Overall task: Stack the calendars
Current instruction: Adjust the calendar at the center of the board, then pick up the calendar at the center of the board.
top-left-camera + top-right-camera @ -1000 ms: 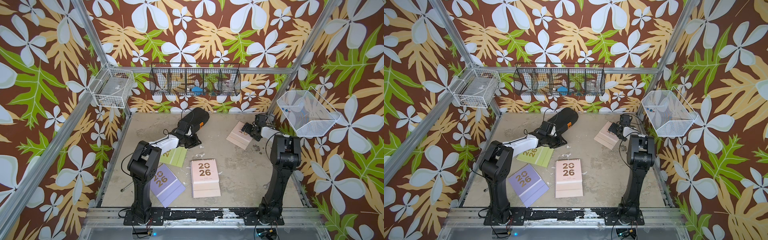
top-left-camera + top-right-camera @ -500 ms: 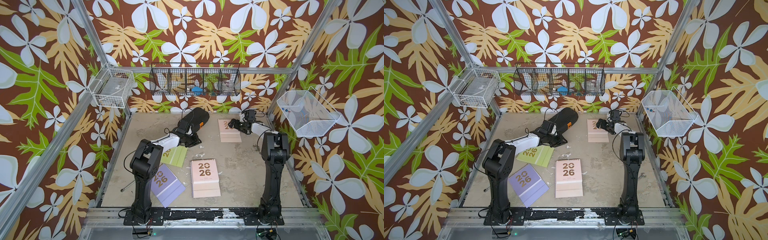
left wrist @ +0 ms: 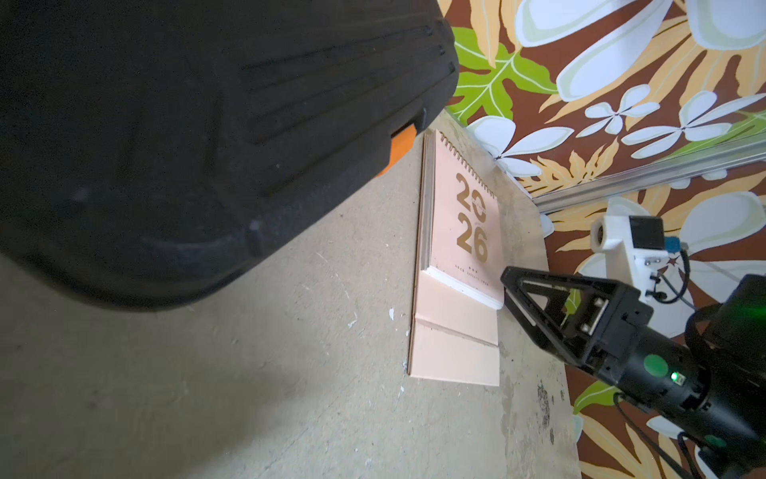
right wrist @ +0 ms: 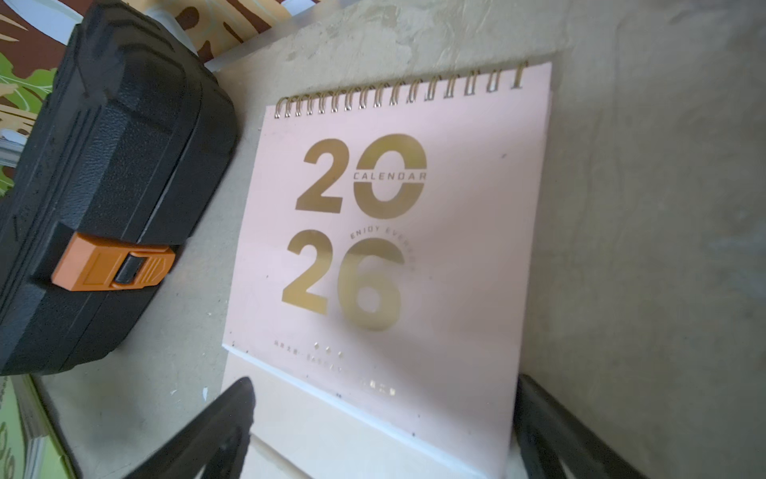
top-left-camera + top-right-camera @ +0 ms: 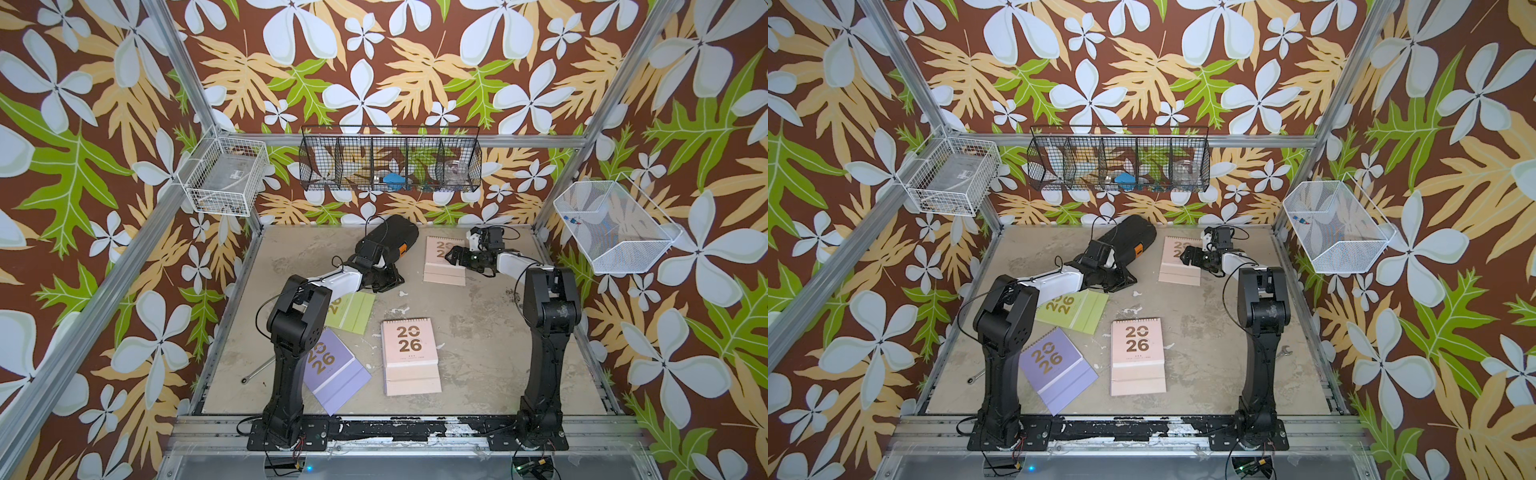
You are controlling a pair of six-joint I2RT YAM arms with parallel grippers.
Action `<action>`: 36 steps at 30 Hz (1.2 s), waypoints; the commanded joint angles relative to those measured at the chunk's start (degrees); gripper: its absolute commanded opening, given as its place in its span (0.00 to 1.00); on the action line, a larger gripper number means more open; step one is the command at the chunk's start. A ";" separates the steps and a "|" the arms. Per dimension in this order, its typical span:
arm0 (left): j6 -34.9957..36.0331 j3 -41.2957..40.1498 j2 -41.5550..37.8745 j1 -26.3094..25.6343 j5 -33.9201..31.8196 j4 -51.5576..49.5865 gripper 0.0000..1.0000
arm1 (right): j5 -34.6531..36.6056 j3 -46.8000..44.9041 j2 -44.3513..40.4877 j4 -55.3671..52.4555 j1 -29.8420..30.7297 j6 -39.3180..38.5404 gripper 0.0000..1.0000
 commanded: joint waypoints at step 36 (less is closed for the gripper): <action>-10.10 30.37 24.74 -3.33 -7.71 4.60 0.10 | -12.25 0.68 3.57 -14.92 -6.77 6.70 0.96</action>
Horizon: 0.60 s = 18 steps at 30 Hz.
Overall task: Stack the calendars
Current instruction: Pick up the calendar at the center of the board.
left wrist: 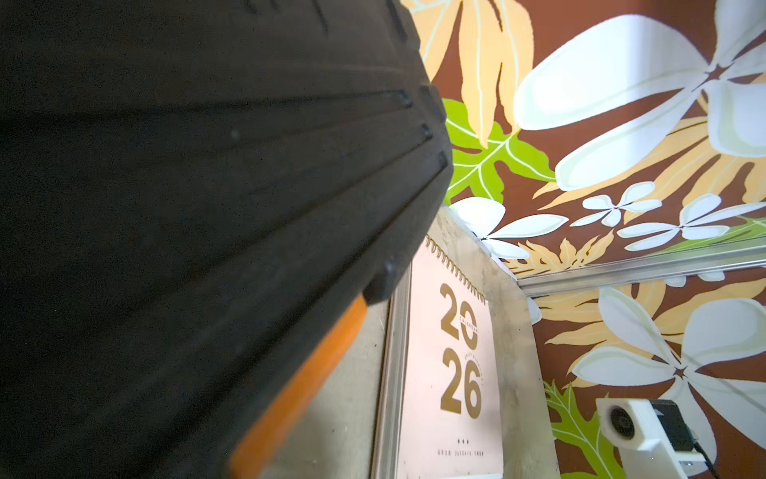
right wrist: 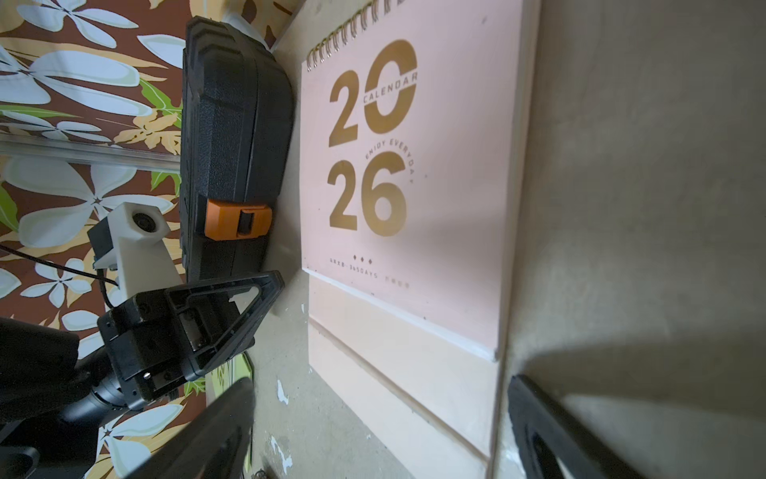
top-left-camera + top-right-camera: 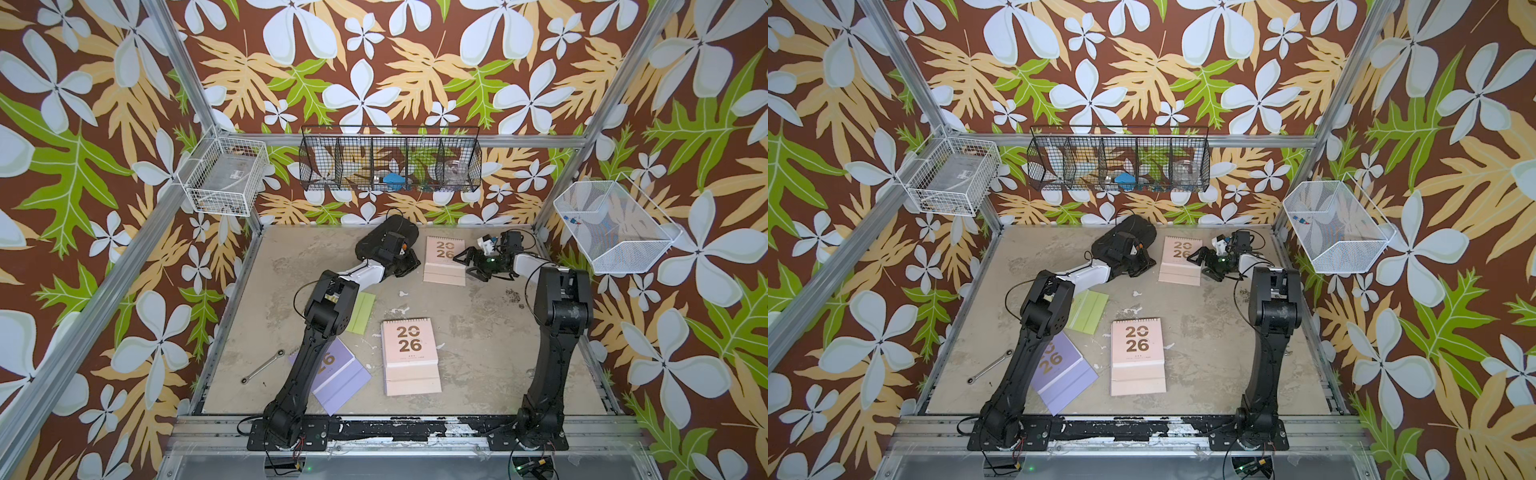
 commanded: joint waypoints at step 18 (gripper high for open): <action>-0.80 3.26 4.14 -1.00 1.68 -1.61 0.09 | -8.39 -5.23 2.69 7.79 0.00 9.53 0.93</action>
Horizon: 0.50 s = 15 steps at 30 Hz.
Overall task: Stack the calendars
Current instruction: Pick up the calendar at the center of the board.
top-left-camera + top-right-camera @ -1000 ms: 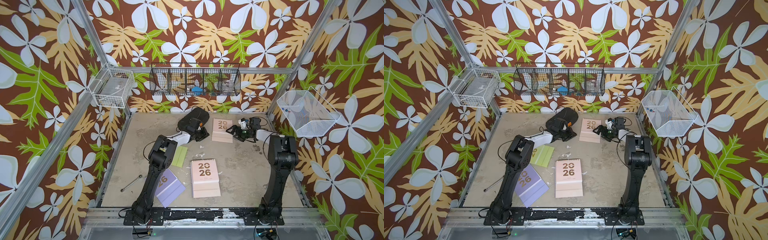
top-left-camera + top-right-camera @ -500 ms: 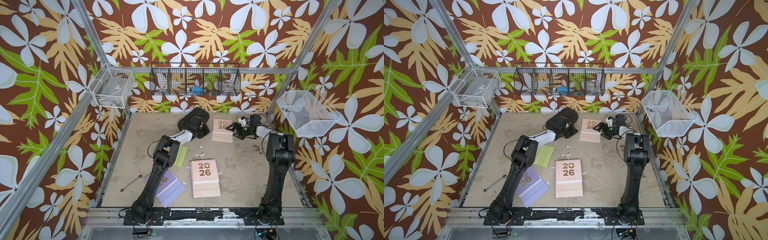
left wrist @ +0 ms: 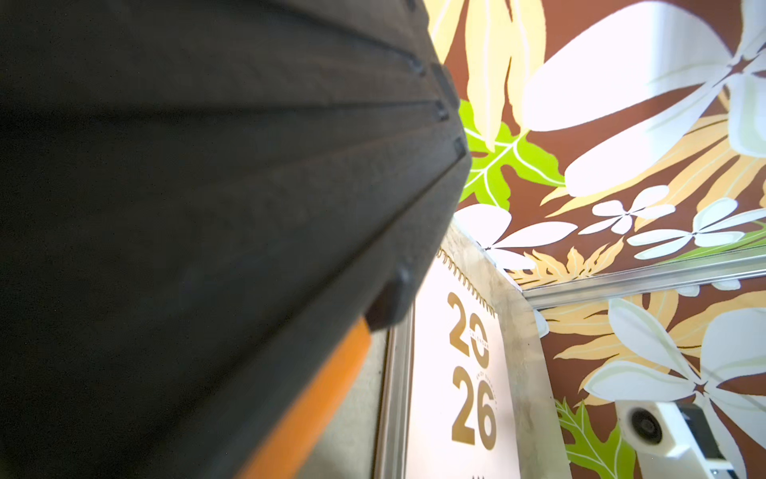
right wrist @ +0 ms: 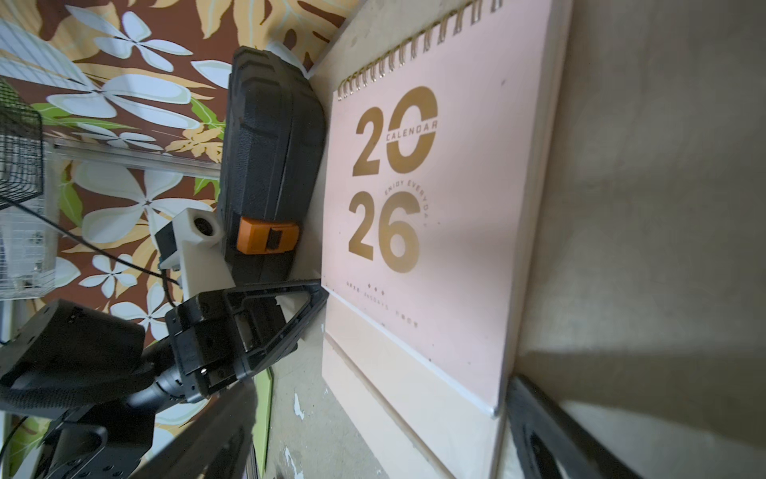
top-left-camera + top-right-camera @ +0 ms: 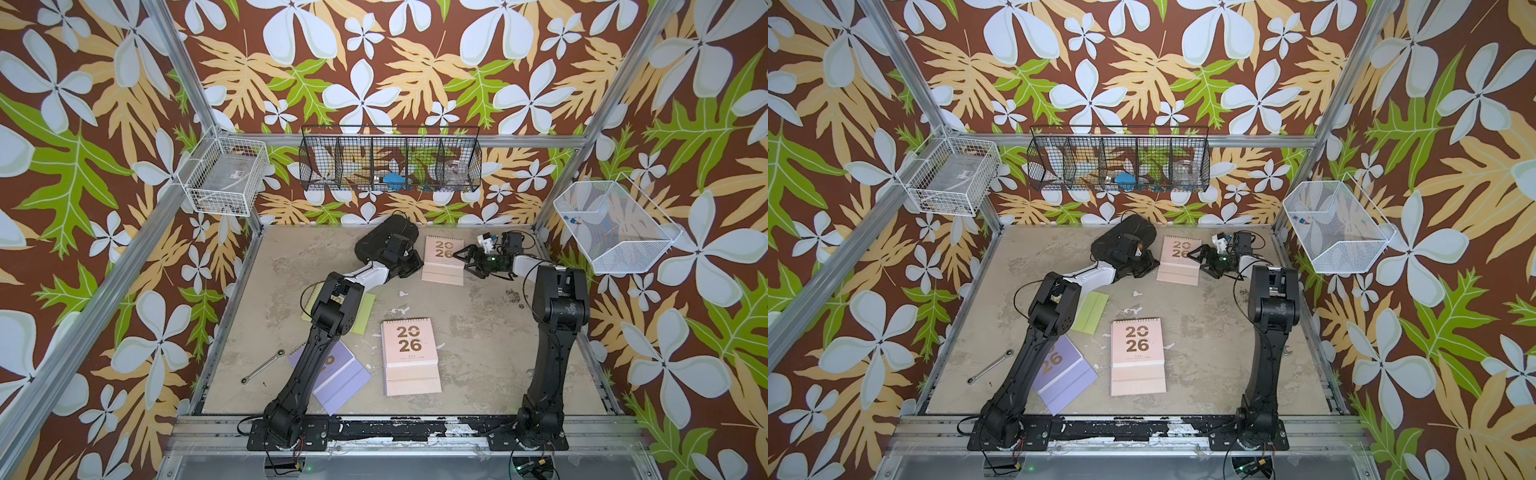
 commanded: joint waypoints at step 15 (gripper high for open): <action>-1.04 -4.26 -2.02 -0.30 3.41 0.14 0.09 | -10.81 -11.47 -2.11 24.93 0.68 23.16 0.76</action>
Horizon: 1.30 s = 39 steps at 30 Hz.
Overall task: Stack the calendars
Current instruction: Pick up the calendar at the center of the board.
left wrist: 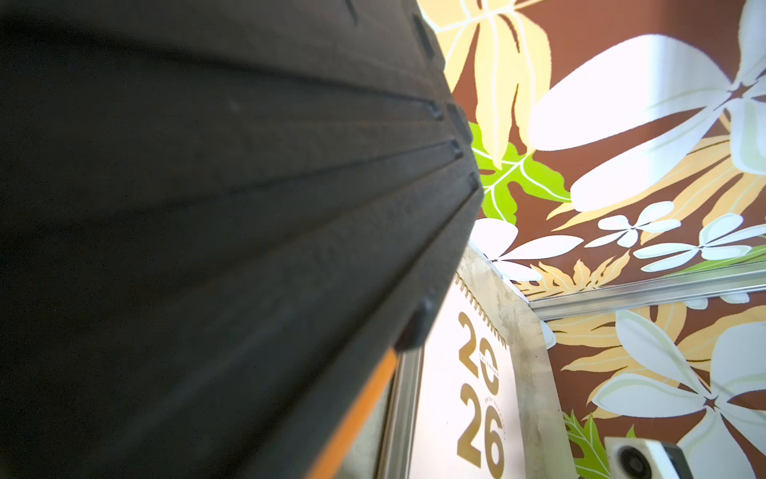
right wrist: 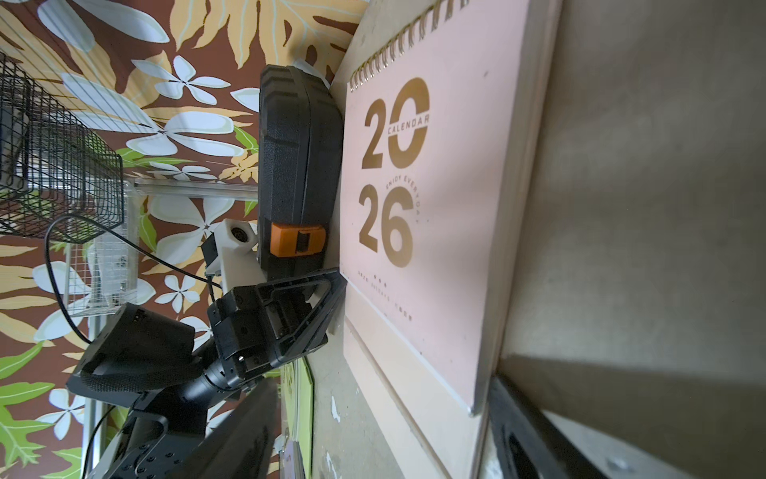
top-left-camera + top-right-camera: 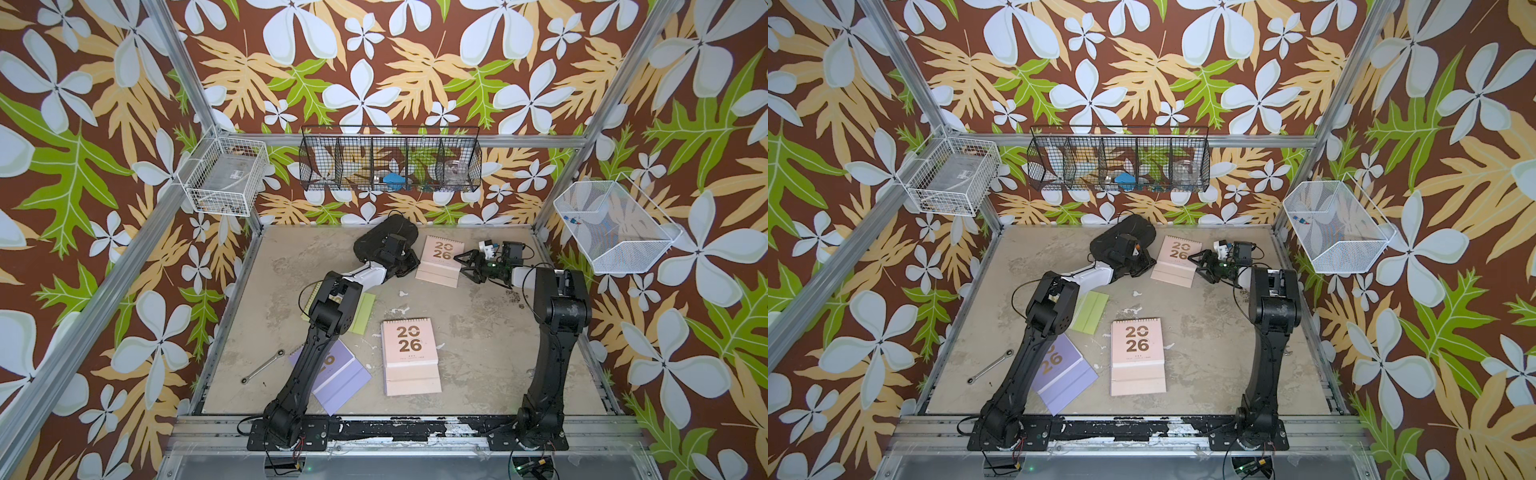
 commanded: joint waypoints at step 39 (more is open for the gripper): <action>-0.08 -2.72 -2.26 -1.24 5.71 -2.03 0.09 | -3.68 -6.71 5.89 47.44 3.12 38.46 0.46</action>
